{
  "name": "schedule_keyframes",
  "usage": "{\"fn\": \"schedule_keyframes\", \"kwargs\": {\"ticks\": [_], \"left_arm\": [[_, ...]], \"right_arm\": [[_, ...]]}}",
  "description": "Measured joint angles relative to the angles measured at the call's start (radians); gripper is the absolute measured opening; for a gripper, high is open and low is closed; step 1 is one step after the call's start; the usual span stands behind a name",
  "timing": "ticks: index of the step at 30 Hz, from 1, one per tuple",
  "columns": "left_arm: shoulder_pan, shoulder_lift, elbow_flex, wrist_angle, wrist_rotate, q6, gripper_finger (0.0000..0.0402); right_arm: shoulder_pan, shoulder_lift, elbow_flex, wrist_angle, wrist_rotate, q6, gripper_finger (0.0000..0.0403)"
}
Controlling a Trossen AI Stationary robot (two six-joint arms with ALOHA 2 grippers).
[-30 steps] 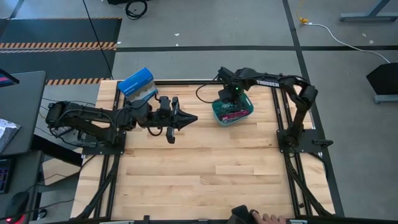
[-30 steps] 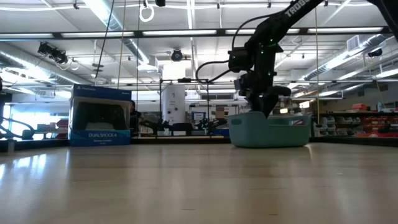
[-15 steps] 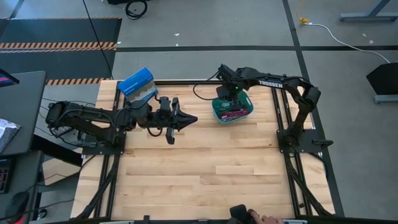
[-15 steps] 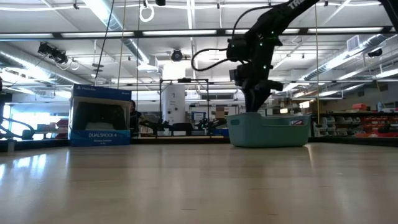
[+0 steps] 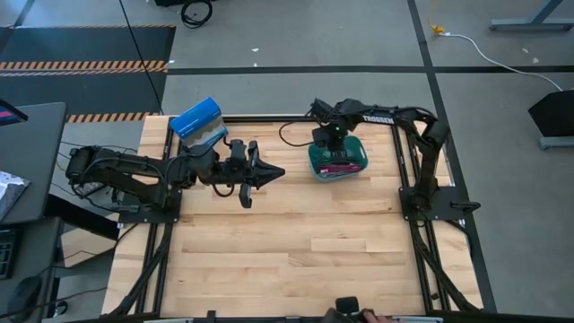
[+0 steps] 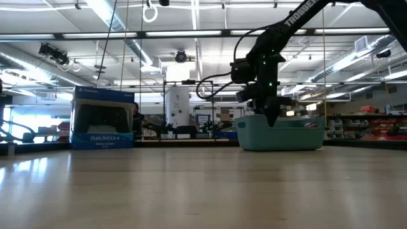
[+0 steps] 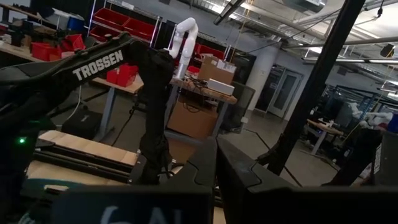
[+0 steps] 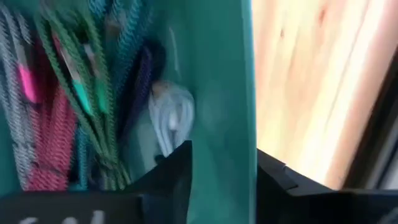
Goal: Pick and place USB-C Cables
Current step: Move the green bin to the center of the table
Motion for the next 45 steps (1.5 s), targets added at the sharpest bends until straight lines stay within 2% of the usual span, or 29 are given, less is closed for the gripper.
{"fn": "schedule_keyframes", "kwargs": {"ticks": [8,15,22,27,37,45], "left_arm": [[0.000,0.000,0.000,0.000,0.000,0.002,0.0016],[0.000,0.000,0.000,0.000,0.000,0.008,0.0016],[0.000,0.000,0.000,0.000,0.000,0.008,0.0016],[0.000,0.000,0.000,0.002,0.000,0.003,0.0016],[-0.005,-0.001,0.000,0.027,0.002,-0.018,0.0016],[-0.011,-0.001,0.000,0.027,0.000,-0.019,0.0015]], "right_arm": [[0.052,-0.013,0.000,-0.115,-0.101,0.185,0.0012],[0.166,-0.014,-0.008,-0.096,-0.156,0.416,0.0006],[0.311,-0.010,-0.009,0.027,-0.166,0.536,0.0003],[0.343,0.020,0.003,0.085,-0.172,0.625,0.0002],[0.321,0.053,0.067,0.121,-0.161,0.588,0.0002],[0.303,0.052,0.068,0.162,-0.163,0.554,0.0002]]}}
